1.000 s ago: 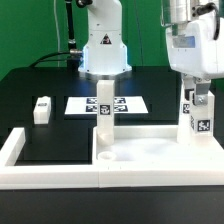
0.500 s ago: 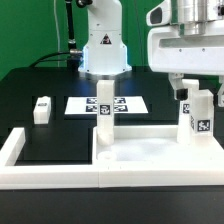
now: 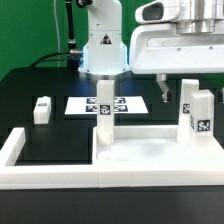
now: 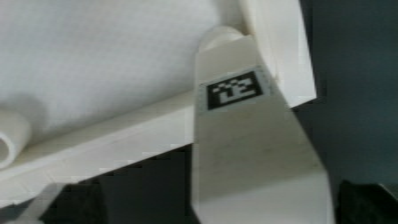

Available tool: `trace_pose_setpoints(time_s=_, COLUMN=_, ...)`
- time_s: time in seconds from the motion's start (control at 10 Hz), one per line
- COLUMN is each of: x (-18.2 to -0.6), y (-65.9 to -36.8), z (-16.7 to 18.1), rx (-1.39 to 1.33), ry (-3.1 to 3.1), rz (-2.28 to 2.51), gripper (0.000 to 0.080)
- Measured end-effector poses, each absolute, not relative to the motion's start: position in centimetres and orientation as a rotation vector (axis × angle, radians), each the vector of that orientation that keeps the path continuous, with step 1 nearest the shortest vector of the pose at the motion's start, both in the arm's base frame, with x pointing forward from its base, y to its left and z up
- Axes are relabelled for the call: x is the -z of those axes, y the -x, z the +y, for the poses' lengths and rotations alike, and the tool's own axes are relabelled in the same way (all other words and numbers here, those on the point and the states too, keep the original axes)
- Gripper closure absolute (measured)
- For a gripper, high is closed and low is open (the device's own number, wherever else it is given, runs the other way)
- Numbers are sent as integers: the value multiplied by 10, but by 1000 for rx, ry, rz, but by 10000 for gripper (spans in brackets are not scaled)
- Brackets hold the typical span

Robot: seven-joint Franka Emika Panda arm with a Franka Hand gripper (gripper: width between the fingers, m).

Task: Assemble desk

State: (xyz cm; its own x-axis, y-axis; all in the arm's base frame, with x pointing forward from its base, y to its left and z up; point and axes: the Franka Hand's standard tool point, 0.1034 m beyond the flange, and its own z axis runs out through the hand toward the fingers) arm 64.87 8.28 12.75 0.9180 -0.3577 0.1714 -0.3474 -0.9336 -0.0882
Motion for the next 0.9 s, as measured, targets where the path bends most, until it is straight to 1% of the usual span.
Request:
trace_pose_setpoints(time_s=0.2, x=-127, y=-649, z=82, rx=286, ry=3029, rz=557, gripper=150)
trace_pose_setpoints(time_s=0.3, x=-127, y=-649, z=82, rx=286, ry=3022, rz=585, gripper=258)
trace_pose_setpoints(time_s=0.4, x=-127, y=-649, z=82, rx=286, ry=3022, rz=587, gripper=394)
trace_pose_setpoints(time_s=0.5, x=-126, y=-649, z=82, rx=281, ry=2987, rz=709, gripper=394)
trace_pose_setpoints(time_s=0.6, x=-126, y=-649, z=82, rx=277, ry=2953, rz=819, gripper=511)
trace_pose_setpoints(time_s=0.7, x=-126, y=-649, z=81, rx=274, ry=2935, rz=871, gripper=511)
trace_pose_setpoints(time_s=0.9, x=-124, y=-649, z=88, rx=252, ry=2773, rz=1249, gripper=511)
